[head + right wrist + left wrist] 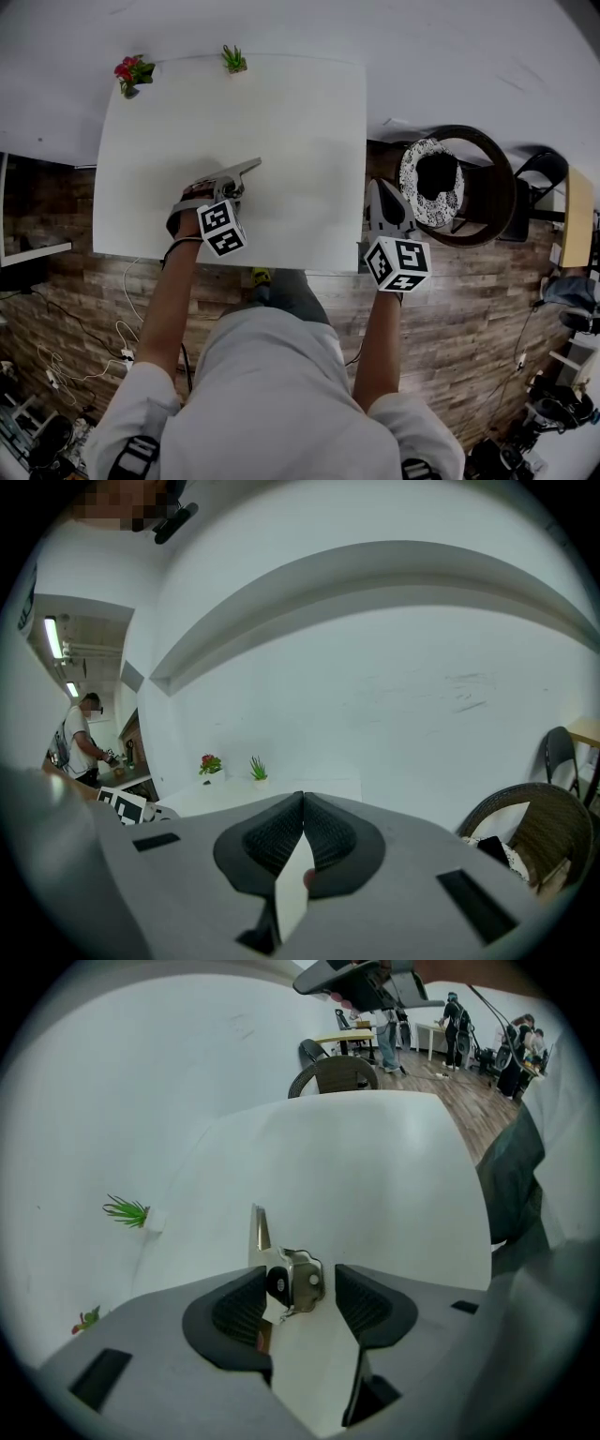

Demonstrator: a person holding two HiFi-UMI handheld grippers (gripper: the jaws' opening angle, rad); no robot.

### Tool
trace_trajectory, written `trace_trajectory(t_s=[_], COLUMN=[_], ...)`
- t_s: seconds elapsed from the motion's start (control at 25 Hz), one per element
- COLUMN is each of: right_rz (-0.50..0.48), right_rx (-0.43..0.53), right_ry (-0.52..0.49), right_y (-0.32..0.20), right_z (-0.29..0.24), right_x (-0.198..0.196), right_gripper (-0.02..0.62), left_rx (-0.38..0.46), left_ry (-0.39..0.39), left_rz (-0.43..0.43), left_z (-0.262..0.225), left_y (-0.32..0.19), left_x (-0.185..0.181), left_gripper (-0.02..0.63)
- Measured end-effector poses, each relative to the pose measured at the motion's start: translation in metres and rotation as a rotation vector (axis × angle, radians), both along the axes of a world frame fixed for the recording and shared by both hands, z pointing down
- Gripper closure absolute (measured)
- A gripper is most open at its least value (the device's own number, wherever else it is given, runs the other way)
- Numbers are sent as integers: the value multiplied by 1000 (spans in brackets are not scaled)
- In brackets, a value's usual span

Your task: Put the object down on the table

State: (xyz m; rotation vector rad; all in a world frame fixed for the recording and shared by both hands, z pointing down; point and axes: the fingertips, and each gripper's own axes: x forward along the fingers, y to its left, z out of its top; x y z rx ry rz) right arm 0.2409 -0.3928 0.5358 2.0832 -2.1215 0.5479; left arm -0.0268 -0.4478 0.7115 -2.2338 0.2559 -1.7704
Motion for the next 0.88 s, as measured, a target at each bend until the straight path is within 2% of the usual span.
trace_trajectory(t_s=[0.08, 0.2, 0.44, 0.72, 0.88], right_rz=[-2, -3, -7, -19, -20], right_rx=[2, 4, 13, 32, 40], right_ry=[1, 5, 11, 23, 28], right_y=[0, -1, 1, 4, 11], right_z=[-2, -3, -9, -19, -24], right_x=[-2, -3, -10, -26, -34], right_gripper=[588, 588, 588, 588, 588], left_rx=[-35, -81, -56, -67, -10], left_ry=[28, 109, 237, 497, 596], left_rz=[-24, -92, -156, -324, -372], left_z=[2, -3, -24, -67, -92], left_y=[3, 3, -3, -11, -12], left_x=[0, 1, 4, 4, -3], left_gripper=[328, 328, 330, 379, 427])
